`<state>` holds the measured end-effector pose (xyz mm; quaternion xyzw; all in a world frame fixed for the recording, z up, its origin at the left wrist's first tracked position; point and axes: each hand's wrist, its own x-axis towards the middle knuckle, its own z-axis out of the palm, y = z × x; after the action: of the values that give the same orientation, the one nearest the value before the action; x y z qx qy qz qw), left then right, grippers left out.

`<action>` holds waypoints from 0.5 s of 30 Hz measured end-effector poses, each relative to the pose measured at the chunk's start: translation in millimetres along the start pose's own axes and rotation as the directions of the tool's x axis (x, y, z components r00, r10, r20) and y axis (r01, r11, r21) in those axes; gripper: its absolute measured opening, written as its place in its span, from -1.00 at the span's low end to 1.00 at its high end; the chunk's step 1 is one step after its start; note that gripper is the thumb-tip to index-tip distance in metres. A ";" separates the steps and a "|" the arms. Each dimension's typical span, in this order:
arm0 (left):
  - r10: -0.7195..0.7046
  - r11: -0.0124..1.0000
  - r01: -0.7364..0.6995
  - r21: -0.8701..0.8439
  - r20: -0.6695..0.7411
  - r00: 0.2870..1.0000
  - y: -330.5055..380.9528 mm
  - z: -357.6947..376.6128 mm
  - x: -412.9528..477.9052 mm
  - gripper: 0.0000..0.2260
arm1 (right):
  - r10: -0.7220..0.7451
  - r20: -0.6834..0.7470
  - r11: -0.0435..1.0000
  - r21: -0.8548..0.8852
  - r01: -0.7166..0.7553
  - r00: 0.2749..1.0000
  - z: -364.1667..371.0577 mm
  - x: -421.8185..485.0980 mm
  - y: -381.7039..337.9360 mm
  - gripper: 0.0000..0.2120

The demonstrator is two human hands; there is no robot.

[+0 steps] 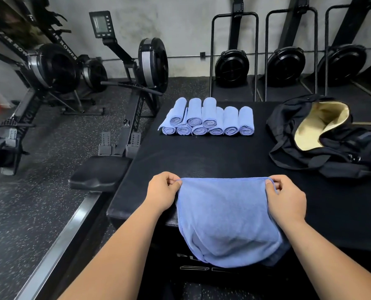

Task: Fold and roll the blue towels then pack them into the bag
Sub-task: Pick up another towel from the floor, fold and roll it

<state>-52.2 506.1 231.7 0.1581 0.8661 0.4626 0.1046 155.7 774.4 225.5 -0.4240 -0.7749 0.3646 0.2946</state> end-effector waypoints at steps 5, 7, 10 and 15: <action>-0.066 0.989 0.064 -0.131 -0.011 0.998 -1.7 -1.8 5.7 -0.93 | 0.002 0.024 1.000 0.005 -0.002 1.000 -1.0 5.7 2.0 -0.95; -0.070 0.985 0.069 -0.158 0.000 0.998 -1.0 -2.1 6.9 -0.92 | 0.007 0.045 1.000 0.030 -0.008 0.999 -5.4 9.2 2.5 -0.95; -0.054 0.993 0.060 -0.102 0.058 0.997 4.1 -5.7 7.9 -0.88 | 0.049 0.095 0.993 0.105 -0.059 0.994 -12.1 17.7 4.8 -0.92; -0.017 0.998 0.026 -0.062 0.138 0.990 30.7 -30.7 10.9 -0.90 | 0.020 0.320 0.974 0.208 -0.091 0.947 -44.6 41.7 -16.5 -0.93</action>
<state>-67.0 502.6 273.8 0.1767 0.8433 0.4768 0.1741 163.1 818.6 270.2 -0.3468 -0.7546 0.5195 0.2014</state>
